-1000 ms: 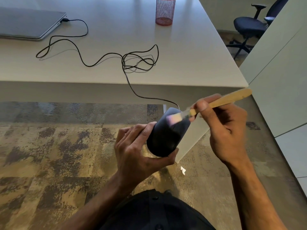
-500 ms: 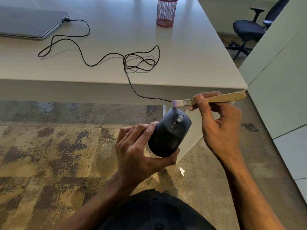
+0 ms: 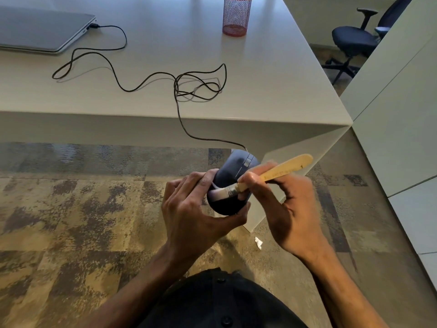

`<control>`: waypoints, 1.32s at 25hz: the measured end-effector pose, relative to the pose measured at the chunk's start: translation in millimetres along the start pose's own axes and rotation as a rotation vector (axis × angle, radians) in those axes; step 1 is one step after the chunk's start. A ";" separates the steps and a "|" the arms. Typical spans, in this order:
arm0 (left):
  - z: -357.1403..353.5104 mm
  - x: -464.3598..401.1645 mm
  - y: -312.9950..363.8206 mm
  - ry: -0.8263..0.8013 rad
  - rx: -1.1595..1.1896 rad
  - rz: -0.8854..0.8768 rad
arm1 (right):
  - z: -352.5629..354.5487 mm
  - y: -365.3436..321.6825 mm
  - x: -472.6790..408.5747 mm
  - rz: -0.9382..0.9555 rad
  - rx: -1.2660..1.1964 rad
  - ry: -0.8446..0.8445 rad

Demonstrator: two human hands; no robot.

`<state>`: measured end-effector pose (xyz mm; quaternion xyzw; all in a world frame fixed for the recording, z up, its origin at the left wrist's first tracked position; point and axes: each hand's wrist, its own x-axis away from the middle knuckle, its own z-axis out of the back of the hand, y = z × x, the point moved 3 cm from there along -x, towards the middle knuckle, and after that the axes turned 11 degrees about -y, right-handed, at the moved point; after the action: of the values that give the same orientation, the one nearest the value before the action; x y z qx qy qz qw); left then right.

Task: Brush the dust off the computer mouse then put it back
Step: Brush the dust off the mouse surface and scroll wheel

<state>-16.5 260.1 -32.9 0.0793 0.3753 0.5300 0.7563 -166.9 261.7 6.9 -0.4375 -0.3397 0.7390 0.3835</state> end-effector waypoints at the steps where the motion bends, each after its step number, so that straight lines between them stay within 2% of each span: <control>1: 0.4 -0.1 -0.1 0.002 -0.005 0.005 | -2.0 -0.2 2.3 0.011 -0.008 -0.013; 12: 3.2 1.6 0.2 0.009 0.030 0.020 | 15.1 -2.8 14.0 0.099 0.067 -0.015; 19: 3.5 1.6 2.2 0.021 0.050 0.024 | 44.9 14.8 12.9 0.038 0.253 0.204; 24: 3.8 2.0 1.9 0.023 0.053 0.038 | 56.0 20.8 7.0 -0.030 0.265 0.378; 29: 2.7 2.0 1.7 0.025 0.048 0.025 | 37.2 5.3 7.3 0.088 0.163 0.222; 33: 2.0 2.4 2.7 0.031 0.042 -0.003 | 37.4 5.9 0.8 0.007 0.214 0.313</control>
<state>-16.8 263.8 -31.3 0.0865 0.3981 0.5221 0.7493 -202.6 253.4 16.1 -0.5053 -0.1939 0.6951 0.4732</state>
